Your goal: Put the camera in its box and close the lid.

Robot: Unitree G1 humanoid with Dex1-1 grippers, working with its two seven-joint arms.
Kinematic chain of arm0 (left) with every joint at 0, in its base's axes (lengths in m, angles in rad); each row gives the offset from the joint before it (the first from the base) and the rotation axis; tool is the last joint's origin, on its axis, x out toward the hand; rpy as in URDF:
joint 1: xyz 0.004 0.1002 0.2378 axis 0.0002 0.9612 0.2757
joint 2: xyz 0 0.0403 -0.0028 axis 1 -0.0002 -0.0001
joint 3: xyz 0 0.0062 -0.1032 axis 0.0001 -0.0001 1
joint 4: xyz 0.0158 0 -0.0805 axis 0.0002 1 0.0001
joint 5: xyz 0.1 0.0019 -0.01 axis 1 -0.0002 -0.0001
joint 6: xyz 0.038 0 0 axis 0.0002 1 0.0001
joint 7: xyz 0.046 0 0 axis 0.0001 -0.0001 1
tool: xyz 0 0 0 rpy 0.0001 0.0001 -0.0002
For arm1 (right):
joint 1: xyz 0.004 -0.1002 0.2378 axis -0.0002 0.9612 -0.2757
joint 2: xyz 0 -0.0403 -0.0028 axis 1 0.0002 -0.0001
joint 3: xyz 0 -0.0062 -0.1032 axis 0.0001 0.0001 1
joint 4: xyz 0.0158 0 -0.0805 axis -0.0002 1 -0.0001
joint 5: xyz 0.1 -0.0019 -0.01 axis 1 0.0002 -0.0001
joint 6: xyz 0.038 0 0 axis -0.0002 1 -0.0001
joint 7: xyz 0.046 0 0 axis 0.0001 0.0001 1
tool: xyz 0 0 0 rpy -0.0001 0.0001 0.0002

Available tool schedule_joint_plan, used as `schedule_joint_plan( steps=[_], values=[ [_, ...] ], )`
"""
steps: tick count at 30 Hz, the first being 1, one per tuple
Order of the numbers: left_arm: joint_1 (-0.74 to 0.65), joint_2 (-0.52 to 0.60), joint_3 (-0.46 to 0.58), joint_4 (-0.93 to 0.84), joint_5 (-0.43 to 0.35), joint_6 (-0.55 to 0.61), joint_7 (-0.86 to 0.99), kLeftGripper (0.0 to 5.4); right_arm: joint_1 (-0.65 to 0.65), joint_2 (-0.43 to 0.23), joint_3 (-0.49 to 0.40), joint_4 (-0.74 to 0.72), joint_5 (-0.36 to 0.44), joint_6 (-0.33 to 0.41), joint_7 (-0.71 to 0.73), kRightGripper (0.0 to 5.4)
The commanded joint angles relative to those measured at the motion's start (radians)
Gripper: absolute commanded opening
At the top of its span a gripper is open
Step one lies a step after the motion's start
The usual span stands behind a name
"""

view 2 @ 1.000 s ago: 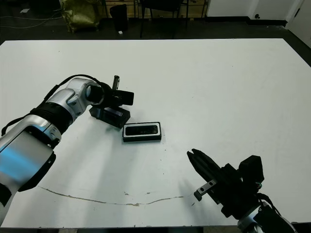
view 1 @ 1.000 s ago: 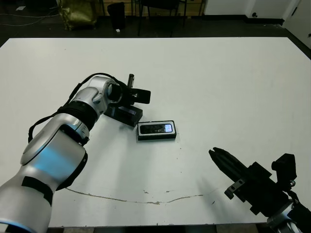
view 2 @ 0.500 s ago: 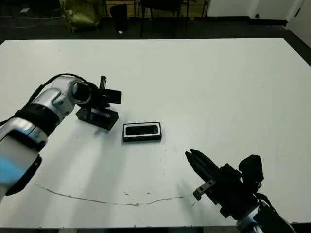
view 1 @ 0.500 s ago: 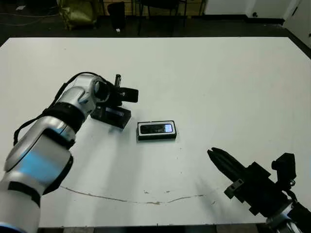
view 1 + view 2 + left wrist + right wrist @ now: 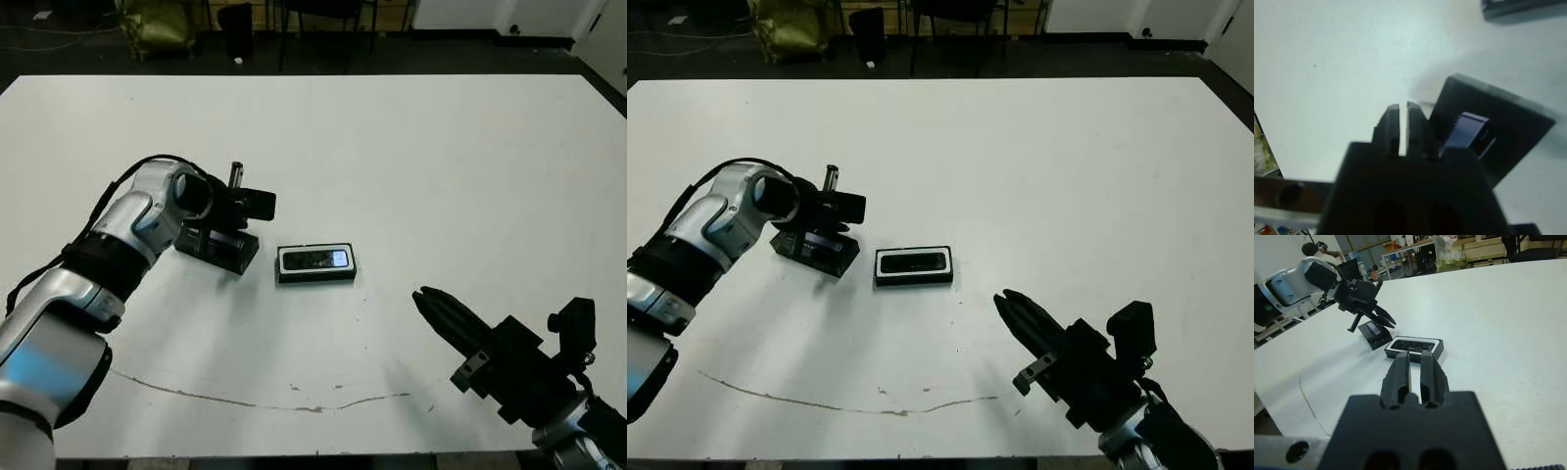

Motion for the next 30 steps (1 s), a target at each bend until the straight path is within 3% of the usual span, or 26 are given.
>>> schedule_joint_plan(
  steps=[1, 12, 17, 30],
  values=[
    [0.040, 0.016, 0.013, -0.040, -0.031, 0.042, -0.032, 0.00, -0.002, -0.006, 0.004, 0.006, -0.004, 0.017, -0.015, 0.03],
    [0.097, 0.028, 0.012, -0.160, -0.086, 0.126, -0.093, 0.00, -0.014, -0.008, 0.023, 0.023, -0.021, 0.006, -0.002, 0.03],
    [0.121, 0.055, -0.007, -0.196, -0.088, 0.104, -0.124, 0.00, -0.014, -0.005, 0.021, 0.024, -0.015, 0.011, -0.007, 0.03],
    [0.205, 0.124, -0.046, -0.332, -0.085, 0.183, -0.205, 0.00, -0.022, -0.010, 0.023, 0.012, 0.000, 0.026, -0.024, 0.03]
  ],
)
